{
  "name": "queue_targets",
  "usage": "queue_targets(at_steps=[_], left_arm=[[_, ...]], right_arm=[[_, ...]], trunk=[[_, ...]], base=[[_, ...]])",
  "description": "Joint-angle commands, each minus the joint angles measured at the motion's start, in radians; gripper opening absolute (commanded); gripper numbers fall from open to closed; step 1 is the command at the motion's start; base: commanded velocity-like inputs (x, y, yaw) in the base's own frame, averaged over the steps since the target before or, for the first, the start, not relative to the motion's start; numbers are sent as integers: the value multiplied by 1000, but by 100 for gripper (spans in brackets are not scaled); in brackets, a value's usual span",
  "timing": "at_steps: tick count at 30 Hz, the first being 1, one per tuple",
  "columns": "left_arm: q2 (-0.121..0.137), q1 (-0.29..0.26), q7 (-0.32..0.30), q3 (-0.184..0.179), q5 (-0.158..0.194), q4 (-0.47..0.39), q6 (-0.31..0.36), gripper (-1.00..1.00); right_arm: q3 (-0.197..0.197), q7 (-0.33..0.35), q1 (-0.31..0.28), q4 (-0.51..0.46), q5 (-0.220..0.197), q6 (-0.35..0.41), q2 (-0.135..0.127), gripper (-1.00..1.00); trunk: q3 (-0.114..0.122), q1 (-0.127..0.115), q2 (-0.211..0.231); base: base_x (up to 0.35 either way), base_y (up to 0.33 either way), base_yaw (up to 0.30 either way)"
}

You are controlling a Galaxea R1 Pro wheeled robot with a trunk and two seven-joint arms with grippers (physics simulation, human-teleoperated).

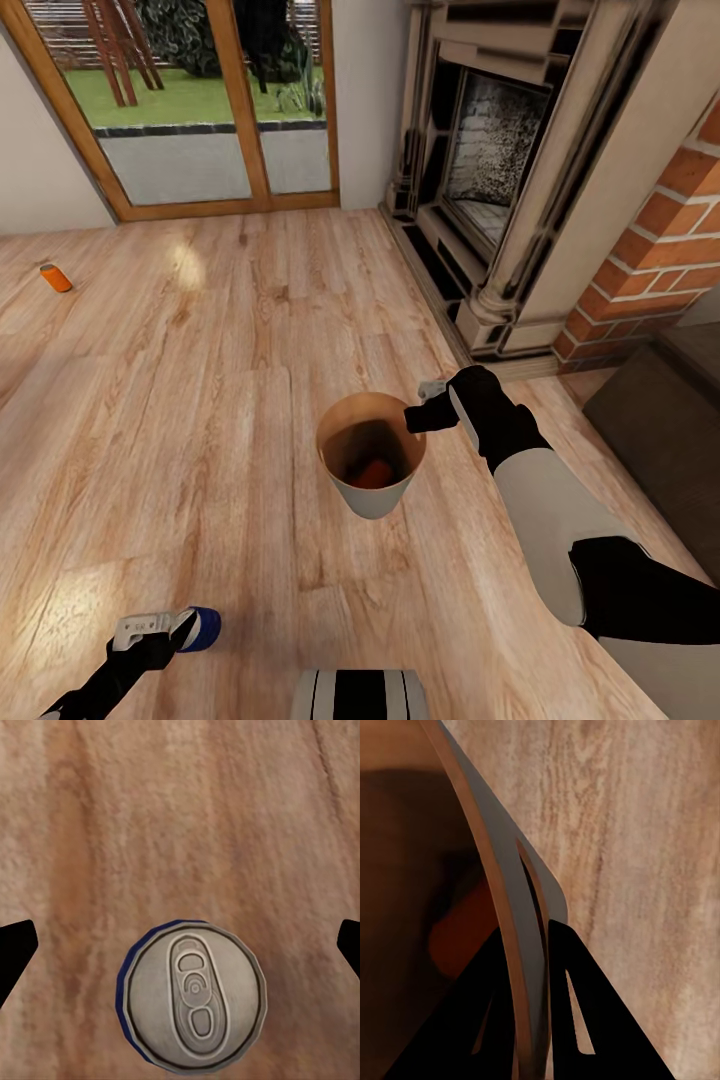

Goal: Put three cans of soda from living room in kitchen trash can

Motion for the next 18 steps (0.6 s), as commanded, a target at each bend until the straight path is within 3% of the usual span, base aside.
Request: queue_targets(at_steps=[1,11,18], left_arm=[[0,0,0,0,0,0,0,100],[-1,0,1,-1,-9,2,1,100],[0,0,0,-1,-6,1,-2,100]], right_arm=[[-1,8,0,0,-28,5,0,-100],[-7,4,0,0,-29,5,0,-100],[-14,4,0,-1,-33,5,-2,-100]], trunk=[[0,0,0],[-33,3,-2],[-41,3,-2]], base=[[0,0,0],[0,0,0],[0,0,0]])
